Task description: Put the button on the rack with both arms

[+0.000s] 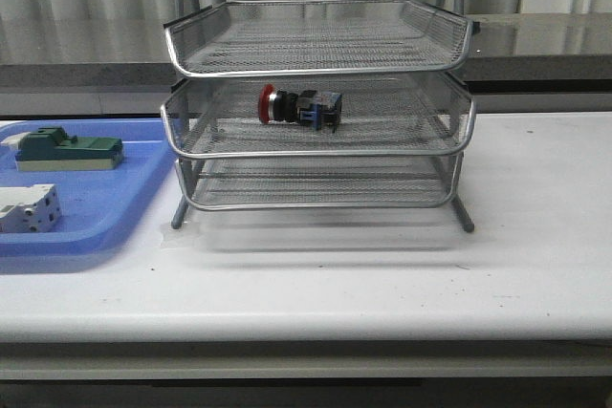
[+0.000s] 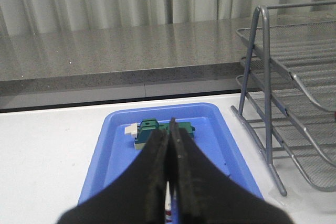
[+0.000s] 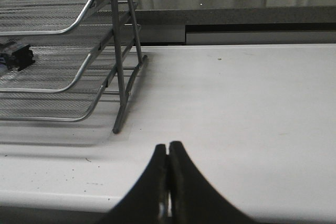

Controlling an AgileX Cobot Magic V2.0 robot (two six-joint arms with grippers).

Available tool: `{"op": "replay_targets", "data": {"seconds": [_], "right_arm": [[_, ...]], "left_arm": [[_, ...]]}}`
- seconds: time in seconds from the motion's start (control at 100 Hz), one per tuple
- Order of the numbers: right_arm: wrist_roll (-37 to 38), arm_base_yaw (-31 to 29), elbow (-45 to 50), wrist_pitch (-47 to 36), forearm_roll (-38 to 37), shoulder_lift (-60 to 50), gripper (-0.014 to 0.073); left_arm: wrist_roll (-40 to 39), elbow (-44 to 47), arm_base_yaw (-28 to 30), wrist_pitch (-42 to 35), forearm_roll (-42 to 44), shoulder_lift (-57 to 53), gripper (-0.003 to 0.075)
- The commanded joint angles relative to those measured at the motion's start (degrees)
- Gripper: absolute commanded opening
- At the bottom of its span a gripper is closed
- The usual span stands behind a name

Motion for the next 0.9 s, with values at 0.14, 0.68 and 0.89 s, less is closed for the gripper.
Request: {"op": "replay_targets", "data": {"seconds": [0.14,0.68,0.89], "right_arm": [[0.1,0.0,-0.8,-4.9,-0.4,-1.2,-0.006],[0.1,0.0,-0.8,-4.9,-0.4,-1.2,-0.006],[0.1,0.0,-0.8,-4.9,-0.4,-1.2,-0.006]], "left_arm": [[-3.0,6.2,0.2,-3.8,0.8,-7.3,-0.002],[-6.6,14.7,0.2,-3.6,3.2,-21.2,-0.002],[-6.6,14.7,0.2,-3.6,3.2,-21.2,-0.002]]}}
